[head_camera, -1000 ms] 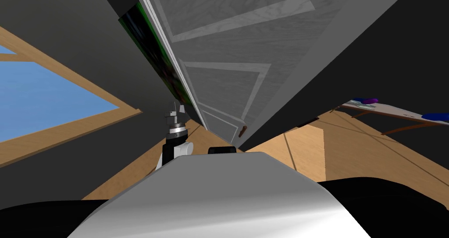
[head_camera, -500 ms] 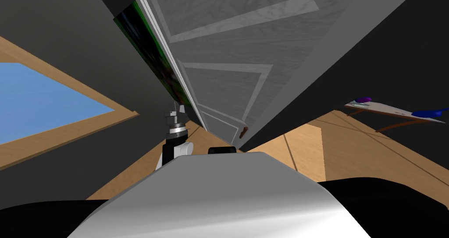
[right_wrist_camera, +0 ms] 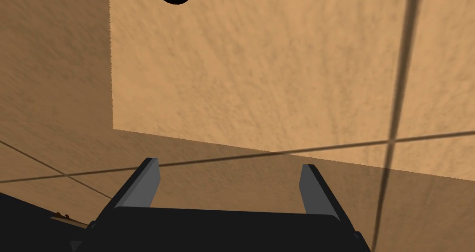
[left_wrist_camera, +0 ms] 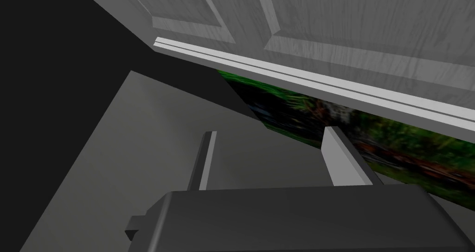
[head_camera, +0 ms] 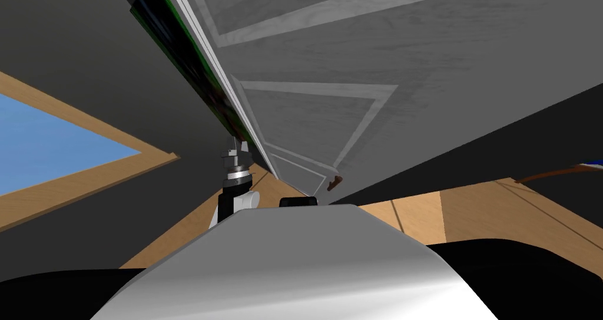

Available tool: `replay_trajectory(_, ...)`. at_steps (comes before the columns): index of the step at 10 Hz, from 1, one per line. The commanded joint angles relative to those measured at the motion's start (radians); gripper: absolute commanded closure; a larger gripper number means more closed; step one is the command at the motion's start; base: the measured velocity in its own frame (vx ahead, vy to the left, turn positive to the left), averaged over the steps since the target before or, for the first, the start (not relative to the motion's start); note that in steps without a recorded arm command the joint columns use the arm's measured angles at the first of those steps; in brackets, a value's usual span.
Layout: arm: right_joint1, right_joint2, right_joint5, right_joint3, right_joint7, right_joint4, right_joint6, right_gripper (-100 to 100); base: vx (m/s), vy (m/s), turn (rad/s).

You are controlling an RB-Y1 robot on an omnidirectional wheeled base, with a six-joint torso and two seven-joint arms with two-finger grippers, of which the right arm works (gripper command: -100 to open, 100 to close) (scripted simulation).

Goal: Push the door open

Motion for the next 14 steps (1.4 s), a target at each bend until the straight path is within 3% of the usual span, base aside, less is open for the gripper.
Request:
replay_trajectory(1,0.003,0.007,-0.003,-0.007,-0.008,-0.002,0.029,-100,0.113,0.01,-0.019)
replay_trajectory(4,-0.004,0.024,-0.015,-0.032,-0.033,0.017,0.103,-100,0.151,0.026,-0.013)
replay_trajectory(6,-0.006,0.029,-0.02,-0.041,-0.042,0.024,0.132,-100,0.138,0.025,0.013)
replay_trajectory(14,-0.021,0.057,-0.048,-0.107,-0.104,0.069,0.316,-100,0.143,0.014,0.002)
